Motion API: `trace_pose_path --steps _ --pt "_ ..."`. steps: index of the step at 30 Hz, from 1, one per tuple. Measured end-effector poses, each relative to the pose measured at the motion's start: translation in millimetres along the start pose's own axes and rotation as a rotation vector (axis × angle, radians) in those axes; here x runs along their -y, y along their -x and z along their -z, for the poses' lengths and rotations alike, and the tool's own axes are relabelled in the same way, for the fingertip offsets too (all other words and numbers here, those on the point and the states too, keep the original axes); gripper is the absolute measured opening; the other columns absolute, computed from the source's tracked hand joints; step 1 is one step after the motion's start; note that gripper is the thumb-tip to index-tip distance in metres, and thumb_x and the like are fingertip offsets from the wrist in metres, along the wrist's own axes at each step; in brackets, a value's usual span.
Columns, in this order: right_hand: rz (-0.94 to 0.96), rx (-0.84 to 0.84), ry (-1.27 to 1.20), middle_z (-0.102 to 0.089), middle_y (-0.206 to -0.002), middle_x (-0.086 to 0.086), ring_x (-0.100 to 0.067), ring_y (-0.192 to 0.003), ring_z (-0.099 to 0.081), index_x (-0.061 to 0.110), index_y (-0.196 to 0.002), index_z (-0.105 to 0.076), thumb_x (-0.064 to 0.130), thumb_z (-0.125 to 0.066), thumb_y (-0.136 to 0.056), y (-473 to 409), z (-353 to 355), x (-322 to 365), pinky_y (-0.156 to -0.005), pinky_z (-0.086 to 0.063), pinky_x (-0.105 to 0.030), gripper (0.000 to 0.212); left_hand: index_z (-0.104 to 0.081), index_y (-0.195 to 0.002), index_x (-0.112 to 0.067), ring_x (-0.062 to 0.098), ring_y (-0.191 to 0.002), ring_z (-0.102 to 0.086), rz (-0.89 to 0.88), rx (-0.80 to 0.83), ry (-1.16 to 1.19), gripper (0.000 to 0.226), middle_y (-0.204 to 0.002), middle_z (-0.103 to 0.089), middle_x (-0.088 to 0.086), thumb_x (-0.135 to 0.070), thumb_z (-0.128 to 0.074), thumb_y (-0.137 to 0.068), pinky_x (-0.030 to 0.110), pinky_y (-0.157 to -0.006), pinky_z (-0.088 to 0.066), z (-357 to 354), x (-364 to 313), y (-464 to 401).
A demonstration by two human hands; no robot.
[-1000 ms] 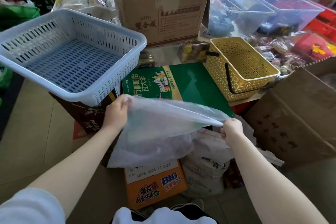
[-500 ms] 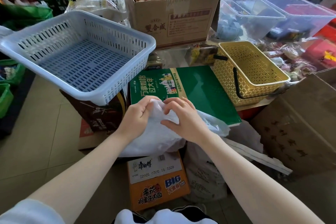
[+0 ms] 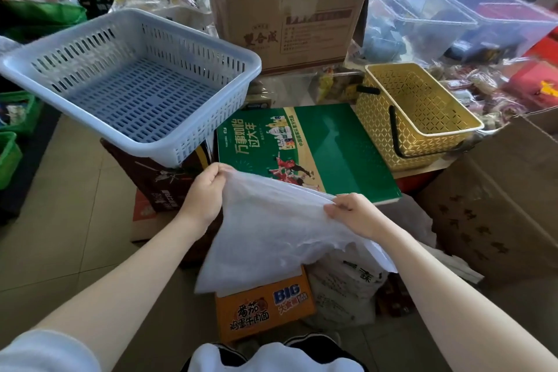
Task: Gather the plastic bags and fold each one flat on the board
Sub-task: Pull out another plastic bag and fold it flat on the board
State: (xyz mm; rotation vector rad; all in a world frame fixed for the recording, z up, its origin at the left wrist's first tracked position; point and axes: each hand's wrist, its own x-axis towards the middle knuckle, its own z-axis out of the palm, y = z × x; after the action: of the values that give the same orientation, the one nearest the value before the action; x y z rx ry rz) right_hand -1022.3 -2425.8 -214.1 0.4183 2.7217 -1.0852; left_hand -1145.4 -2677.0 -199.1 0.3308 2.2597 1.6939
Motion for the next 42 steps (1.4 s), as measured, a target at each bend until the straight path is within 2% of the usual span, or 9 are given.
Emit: trace_pose_path --steps 3,6,10,16,21,27,32,38,42 --pt "0.014 0.113 0.081 -0.042 -0.057 0.001 -0.015 -0.052 -0.037 0.015 -0.059 -0.051 0.030 -0.051 -0.095 5 2 5 -0.052 -0.027 -0.027 0.039 -0.053 -0.117 -0.010 0.021 -0.122 -0.037 -0.269 0.019 -0.520 0.034 -0.126 -0.050 0.006 0.001 -0.043 -0.087 0.027 -0.102 -0.025 -12 3 3" --pt "0.118 0.225 0.183 -0.044 -0.060 -0.001 -0.015 -0.051 -0.037 0.005 -0.069 -0.058 0.035 -0.049 -0.095 4 3 23 -0.051 -0.028 -0.026 0.040 -0.058 -0.109 -0.012 0.023 -0.132 -0.029 -0.576 0.351 -0.696 0.023 -0.133 -0.048 0.005 -0.019 -0.058 -0.087 0.032 -0.109 -0.017 -39 -9 5" --pt "0.252 0.192 0.174 -0.040 -0.055 0.002 -0.014 -0.050 -0.034 0.021 -0.055 -0.044 0.033 -0.057 -0.090 3 24 31 -0.048 -0.026 -0.020 0.039 -0.060 -0.099 -0.014 0.017 -0.102 -0.054 -0.487 0.603 -0.637 0.024 -0.107 -0.062 0.001 -0.034 -0.059 -0.088 0.033 -0.091 -0.043 -72 -19 -2" --pt "0.166 0.173 0.190 -0.052 -0.067 -0.018 -0.017 -0.059 -0.040 -0.002 -0.067 -0.058 0.035 -0.069 -0.081 13 67 -12 -0.056 -0.029 -0.029 0.041 -0.045 -0.075 -0.024 0.006 -0.052 -0.038 -0.410 0.544 -0.519 0.020 -0.060 -0.045 -0.010 -0.028 -0.060 -0.088 0.018 -0.053 -0.030 -92 -23 -1" --pt "0.025 0.126 0.123 -0.049 -0.051 0.005 -0.004 -0.048 -0.042 0.014 -0.055 -0.059 0.026 -0.063 -0.085 35 98 -61 -0.052 -0.034 -0.018 0.033 -0.048 -0.074 -0.019 0.014 -0.060 -0.043 -0.256 0.426 -0.578 0.021 -0.066 -0.052 -0.001 -0.026 -0.064 -0.085 0.029 -0.060 -0.035 -99 -19 -5" --pt "-0.028 -0.011 0.000 -0.049 -0.062 -0.008 -0.013 -0.055 -0.040 -0.005 -0.075 -0.063 0.032 -0.057 -0.091 33 112 -97 -0.054 -0.030 -0.026 0.041 -0.040 -0.065 -0.019 0.012 -0.055 -0.035 0.028 0.604 -0.607 0.034 -0.060 -0.041 -0.005 -0.029 -0.068 -0.082 0.027 -0.057 -0.030 -111 7 14" --pt "0.089 -0.049 0.013 -0.048 -0.057 -0.005 -0.014 -0.053 -0.040 -0.001 -0.065 -0.060 0.031 -0.065 -0.084 33 125 -112 -0.056 -0.032 -0.028 0.038 -0.042 -0.063 -0.021 0.011 -0.055 -0.035 0.103 0.636 -0.673 0.035 -0.061 -0.043 -0.007 -0.035 -0.069 -0.080 0.025 -0.057 -0.032 -133 17 32" --pt "0.038 -0.181 0.677 -0.063 -0.093 -0.001 -0.022 -0.088 -0.058 0.016 -0.088 -0.067 0.034 -0.052 -0.087 32 120 -137 -0.077 -0.045 -0.032 0.024 -0.059 -0.074 -0.013 0.016 -0.062 -0.051 -0.091 0.346 -0.743 0.021 -0.068 -0.059 0.000 -0.031 -0.068 -0.081 0.027 -0.056 -0.035 -166 7 44" --pt "0.300 -0.183 0.411 -0.044 -0.139 -0.002 -0.024 -0.129 -0.038 0.018 -0.132 -0.045 0.035 -0.055 -0.089 39 106 -103 -0.107 -0.029 -0.038 0.047 -0.061 -0.079 -0.006 0.018 -0.069 -0.053 -0.395 0.239 -0.674 0.026 -0.075 -0.061 0.004 -0.031 -0.067 -0.081 0.030 -0.062 -0.041 -182 -20 51"
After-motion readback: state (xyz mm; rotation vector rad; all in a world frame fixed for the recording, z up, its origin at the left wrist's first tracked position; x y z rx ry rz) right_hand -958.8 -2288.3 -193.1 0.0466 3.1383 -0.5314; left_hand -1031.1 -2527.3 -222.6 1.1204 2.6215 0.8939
